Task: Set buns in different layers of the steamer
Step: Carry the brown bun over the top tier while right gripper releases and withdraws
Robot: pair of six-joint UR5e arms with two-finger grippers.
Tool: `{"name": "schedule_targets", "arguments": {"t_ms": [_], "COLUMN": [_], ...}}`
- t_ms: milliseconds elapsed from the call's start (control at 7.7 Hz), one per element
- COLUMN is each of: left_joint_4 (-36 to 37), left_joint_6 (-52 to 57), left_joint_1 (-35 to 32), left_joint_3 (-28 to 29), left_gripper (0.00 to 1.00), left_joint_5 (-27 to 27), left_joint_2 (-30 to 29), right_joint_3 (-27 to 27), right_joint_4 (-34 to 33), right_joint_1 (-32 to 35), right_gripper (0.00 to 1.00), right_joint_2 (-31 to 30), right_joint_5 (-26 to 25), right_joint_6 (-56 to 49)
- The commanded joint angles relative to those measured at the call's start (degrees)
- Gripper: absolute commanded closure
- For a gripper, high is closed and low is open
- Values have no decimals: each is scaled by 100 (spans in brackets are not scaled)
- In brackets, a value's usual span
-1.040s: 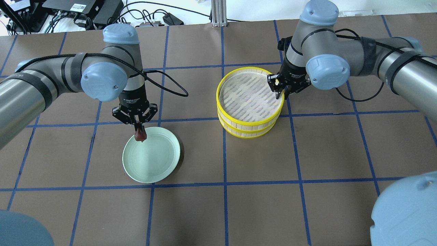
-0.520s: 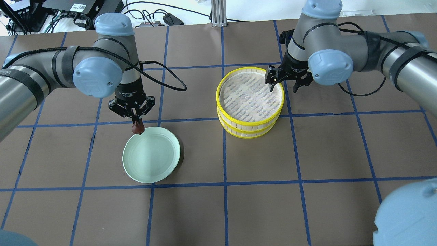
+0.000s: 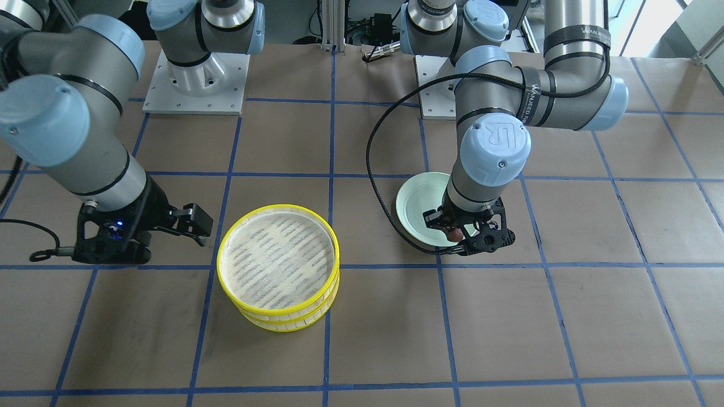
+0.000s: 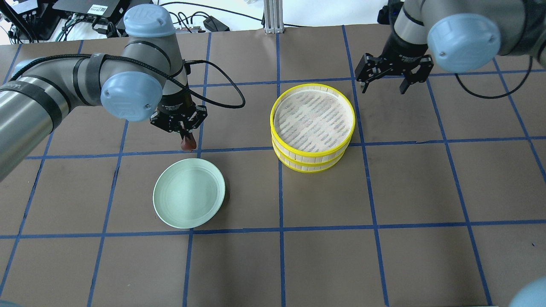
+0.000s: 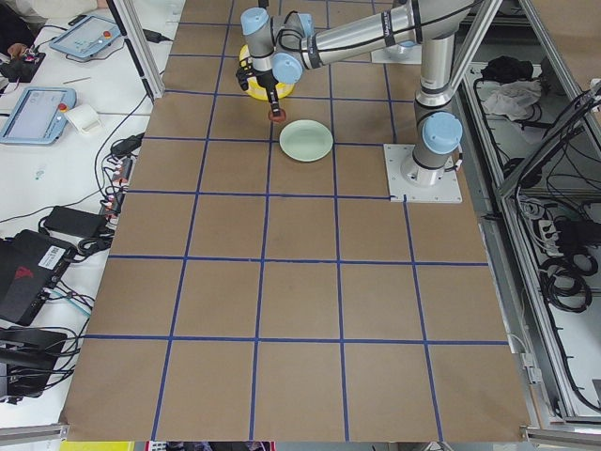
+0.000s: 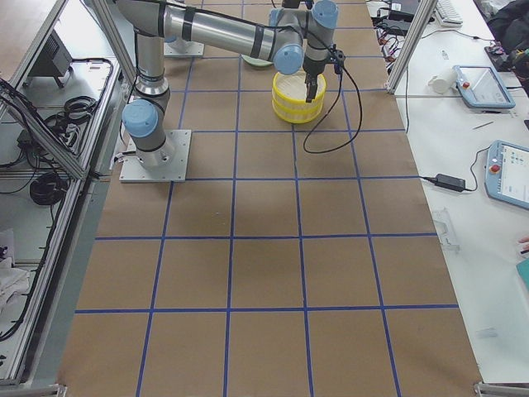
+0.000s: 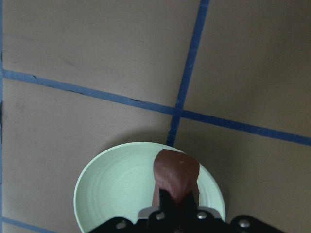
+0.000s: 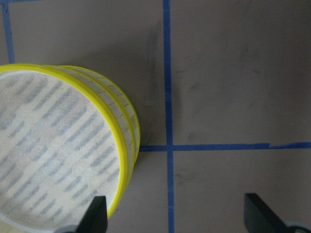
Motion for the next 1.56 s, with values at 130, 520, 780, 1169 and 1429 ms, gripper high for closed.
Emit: {"name": "schedule_targets", "arguments": {"t_ms": [130,520,780,1169,1429], "left_joint_4": [887,1478,1513,2188,2287], "left_joint_6": [-431,-872,-1275,-1697,-1988], "left_joint_1": [-475,-713,-793,-1021,-1188], "left_joint_3": [129,488,656,639,622], "left_gripper": [86,86,86,84,80], "left_joint_5": [-678,-1855,-2277,-2631,-2649], "left_joint_2": [-65,-40,-48,-477,-636], "right_joint_3": [-76,-85,-76,-67,-67], "right_joint_4": [1137,1095,1103,1095,1095], "right_joint_1": [-319,-74,-29,-29,-29], "right_gripper": [0,0,0,0,0], "right_joint_2": [-1198,-1280,-1253,-1218,-1209], "right_joint_5": [-405,-396,-414,-405,-414], "right_joint_6": [-392,-296,-234,-243,-243]}}
